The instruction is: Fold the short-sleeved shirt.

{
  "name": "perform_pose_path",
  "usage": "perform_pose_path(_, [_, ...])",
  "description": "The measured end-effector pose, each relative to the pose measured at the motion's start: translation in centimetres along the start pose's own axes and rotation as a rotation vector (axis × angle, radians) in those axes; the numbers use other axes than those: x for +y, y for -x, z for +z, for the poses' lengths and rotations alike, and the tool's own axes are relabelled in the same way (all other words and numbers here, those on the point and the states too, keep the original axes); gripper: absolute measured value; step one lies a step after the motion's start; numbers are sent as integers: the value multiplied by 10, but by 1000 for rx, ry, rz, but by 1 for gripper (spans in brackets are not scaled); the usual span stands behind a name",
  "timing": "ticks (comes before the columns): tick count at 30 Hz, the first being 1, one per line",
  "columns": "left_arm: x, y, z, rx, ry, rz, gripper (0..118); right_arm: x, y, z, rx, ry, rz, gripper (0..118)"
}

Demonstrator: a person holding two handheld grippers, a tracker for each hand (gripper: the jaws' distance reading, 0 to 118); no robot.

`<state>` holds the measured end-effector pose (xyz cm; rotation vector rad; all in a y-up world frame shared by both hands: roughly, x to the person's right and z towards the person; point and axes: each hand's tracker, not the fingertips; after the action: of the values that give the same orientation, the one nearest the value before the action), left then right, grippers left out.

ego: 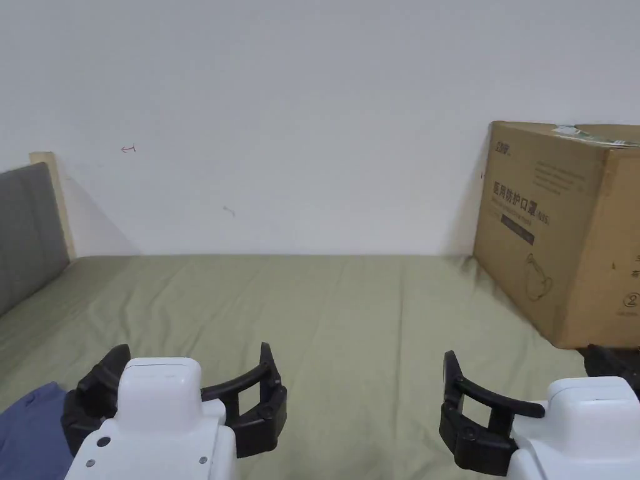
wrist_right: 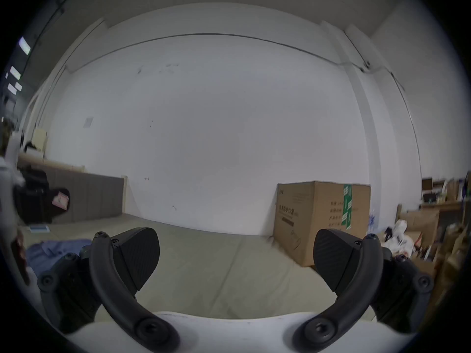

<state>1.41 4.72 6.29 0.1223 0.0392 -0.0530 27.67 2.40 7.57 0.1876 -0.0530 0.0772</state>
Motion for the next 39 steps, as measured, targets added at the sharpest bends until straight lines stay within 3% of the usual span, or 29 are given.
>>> perform_pose_path(9, [1,6,-1,-22,50,51,118,-2,-8,-2,5,21,-44,118])
perform_pose_path(18, [0,-1,4,4,35,-18,118,-2,-5,-4,0,66,-5,118])
perform_pose_path(26, [2,-7,8,-23,46,-58,118,0,-8,-5,22,131,-35,118])
perform_pose_path(27, [2,-7,9,-35,44,-58,118,2,-9,-6,39,150,-30,115])
perform_pose_path(28, [4,-7,10,-45,54,-57,118,3,-8,-5,42,140,-27,103])
perform_pose_path(29, [5,-7,11,-68,64,-56,114,4,-7,-3,32,141,-22,72])
perform_pose_path(30, [6,-6,14,-78,57,-43,83,4,-6,0,19,111,-8,14])
perform_pose_path(31, [7,-7,16,-80,45,-32,36,4,-6,1,-13,87,13,4])
perform_pose_path(32, [8,-9,16,-65,45,-34,1,3,-5,1,-31,93,18,4])
perform_pose_path(34, [11,-11,12,35,69,-54,1,4,-8,2,-41,84,-8,4])
perform_pose_path(36, [13,-7,13,-16,57,-39,1,6,-11,2,-36,92,-39,4])
perform_pose_path(39, [5,-12,11,-33,63,-93,1,5,-11,1,-45,99,-24,4])
